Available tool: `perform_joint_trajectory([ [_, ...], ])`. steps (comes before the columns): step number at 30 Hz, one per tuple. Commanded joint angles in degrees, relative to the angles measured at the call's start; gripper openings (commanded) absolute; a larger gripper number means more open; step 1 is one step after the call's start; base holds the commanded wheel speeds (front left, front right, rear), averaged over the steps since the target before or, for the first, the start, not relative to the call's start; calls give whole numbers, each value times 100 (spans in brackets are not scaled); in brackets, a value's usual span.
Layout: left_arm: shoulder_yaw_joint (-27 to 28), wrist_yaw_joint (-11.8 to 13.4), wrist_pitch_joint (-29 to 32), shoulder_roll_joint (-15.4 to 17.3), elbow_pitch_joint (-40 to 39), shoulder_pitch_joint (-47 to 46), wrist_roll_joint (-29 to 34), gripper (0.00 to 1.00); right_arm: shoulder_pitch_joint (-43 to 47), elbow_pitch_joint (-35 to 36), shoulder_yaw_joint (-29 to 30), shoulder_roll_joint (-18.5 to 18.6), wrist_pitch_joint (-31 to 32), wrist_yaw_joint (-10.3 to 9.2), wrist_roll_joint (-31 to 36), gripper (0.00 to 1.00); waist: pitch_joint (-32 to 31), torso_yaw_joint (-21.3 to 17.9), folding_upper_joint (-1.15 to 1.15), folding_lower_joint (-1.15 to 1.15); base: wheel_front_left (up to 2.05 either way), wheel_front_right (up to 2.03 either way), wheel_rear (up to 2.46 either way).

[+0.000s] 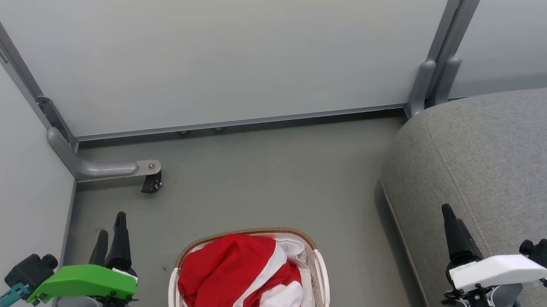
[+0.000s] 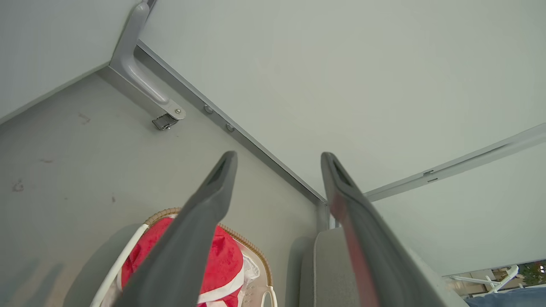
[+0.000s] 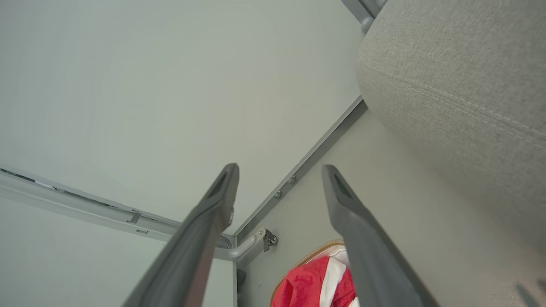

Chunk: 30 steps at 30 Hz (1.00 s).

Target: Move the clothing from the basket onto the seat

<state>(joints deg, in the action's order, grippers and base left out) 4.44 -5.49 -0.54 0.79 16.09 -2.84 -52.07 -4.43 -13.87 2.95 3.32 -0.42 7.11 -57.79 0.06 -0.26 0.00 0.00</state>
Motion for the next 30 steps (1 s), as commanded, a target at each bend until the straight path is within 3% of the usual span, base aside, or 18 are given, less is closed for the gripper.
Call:
perform_joint_trajectory([
  [1, -54, 40, -69, 69, -81, 6, 260, 100, -40, 99, -44, 74, -77, 26, 225, 100, -2, 0, 0, 0, 0, 0, 0],
  [30, -780, 602, -646, 432, -123, 189, 2292, 100, 68, -10, -484, 210, -658, 33, 2392, 100, -25, -14, 0, 0, 0, 0, 0],
])
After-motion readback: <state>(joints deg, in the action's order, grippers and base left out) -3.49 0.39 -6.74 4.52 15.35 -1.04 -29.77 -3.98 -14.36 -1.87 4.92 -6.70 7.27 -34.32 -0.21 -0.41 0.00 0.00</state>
